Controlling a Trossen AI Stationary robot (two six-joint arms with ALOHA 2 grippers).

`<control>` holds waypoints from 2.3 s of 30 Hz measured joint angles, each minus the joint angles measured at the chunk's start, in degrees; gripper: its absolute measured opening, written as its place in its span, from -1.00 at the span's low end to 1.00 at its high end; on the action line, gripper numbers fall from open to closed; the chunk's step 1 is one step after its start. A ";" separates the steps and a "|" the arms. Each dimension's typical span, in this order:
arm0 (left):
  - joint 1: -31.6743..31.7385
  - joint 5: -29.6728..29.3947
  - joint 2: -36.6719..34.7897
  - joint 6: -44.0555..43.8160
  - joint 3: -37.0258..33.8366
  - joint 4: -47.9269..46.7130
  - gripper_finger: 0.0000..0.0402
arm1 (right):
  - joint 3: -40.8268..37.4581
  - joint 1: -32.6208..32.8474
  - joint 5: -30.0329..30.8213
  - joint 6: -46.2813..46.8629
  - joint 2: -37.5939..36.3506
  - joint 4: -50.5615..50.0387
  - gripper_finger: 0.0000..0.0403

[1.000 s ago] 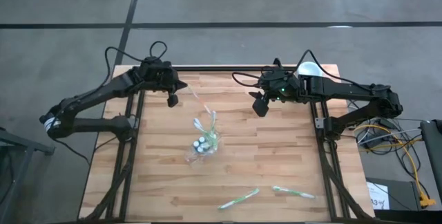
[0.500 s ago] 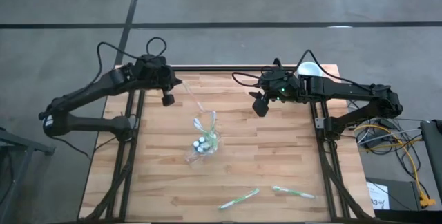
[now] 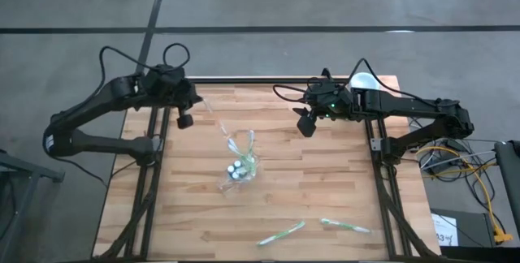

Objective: Pick & Place toothbrushing station
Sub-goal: Put the orange toothbrush into the transparent organizer

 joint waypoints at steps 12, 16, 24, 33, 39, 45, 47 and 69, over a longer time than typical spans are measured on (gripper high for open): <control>-9.97 0.51 -5.37 -4.67 0.08 -4.04 -1.00 | 0.00 0.00 -0.01 0.00 0.00 0.00 -0.16; -14.96 1.25 -6.30 -4.89 0.08 -4.76 -1.00 | 0.00 0.01 -0.02 0.00 0.00 0.00 -0.16; -23.14 1.13 -5.41 -7.28 -1.67 -5.93 -1.00 | 0.00 0.02 0.00 0.00 0.00 0.00 -0.16; -29.08 1.05 -1.93 -8.28 -6.28 1.00 -1.00 | 0.00 0.01 0.00 0.00 0.00 0.00 -0.16; -30.40 1.01 0.67 -8.34 -8.34 3.53 -1.00 | 0.00 0.00 -0.01 0.00 0.01 0.00 -0.16; -30.40 0.78 2.86 -8.54 -10.59 5.36 -1.00 | 0.00 0.01 0.00 0.00 0.01 0.00 -0.16; -30.40 0.77 3.17 -9.02 -11.33 6.02 -1.00 | 0.00 0.01 0.00 0.00 0.00 0.00 -0.16; -30.64 -0.06 3.59 -20.12 -17.68 7.79 -0.74 | 0.00 0.02 0.00 0.00 0.00 0.00 -0.16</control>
